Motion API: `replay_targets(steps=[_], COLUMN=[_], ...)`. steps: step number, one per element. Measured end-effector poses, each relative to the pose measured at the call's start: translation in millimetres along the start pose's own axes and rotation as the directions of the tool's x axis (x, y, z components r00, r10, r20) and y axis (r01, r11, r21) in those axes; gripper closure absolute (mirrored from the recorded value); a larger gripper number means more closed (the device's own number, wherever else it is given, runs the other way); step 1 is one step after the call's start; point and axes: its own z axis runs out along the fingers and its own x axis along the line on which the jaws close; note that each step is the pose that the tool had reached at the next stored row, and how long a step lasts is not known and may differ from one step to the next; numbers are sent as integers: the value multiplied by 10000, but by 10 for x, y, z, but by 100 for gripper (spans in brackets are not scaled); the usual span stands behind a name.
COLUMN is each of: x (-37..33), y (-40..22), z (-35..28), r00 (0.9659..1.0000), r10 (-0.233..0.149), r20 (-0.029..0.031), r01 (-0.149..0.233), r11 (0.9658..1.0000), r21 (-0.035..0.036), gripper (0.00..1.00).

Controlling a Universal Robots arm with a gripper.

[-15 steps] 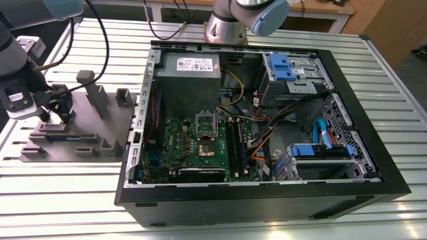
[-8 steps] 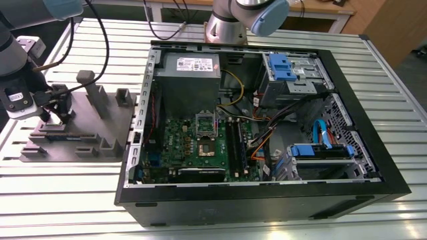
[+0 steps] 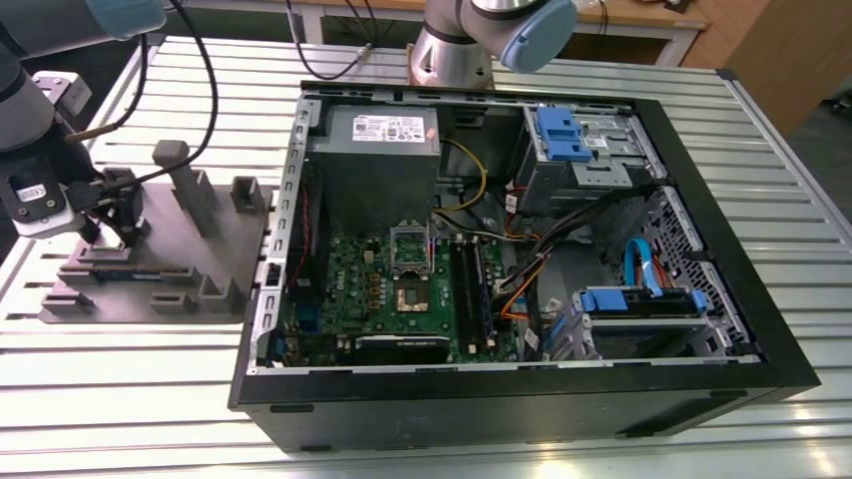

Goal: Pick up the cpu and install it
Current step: 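Pick up the cpu and move it towards the insertion slot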

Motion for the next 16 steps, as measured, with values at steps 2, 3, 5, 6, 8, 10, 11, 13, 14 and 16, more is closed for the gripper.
replay_targets(steps=[2,3,5,6,8,10,11,13,14,16], x=[0,0,0,0,-1,-1,-1,-2,-2,-1], y=[1,1,1,2,3,4,4,5,5,5], z=[-17,-24,-39,-50,-76,-101,-110,-121,-121,-132], r00=[10000,10000,10000,10000,10000,10000,10000,10000,10000,10000], r10=[0,-1,0,0,0,-1,0,0,0,0], r20=[0,-1,-1,-1,-1,-1,-1,1,2,-1], r01=[0,1,0,0,0,1,0,0,0,0], r11=[10000,10000,10000,10000,10000,10000,10000,10000,10000,10000], r21=[0,0,1,1,1,1,1,-1,-1,0], gripper=[53,53,53,53,53,53,53,53,53,53])
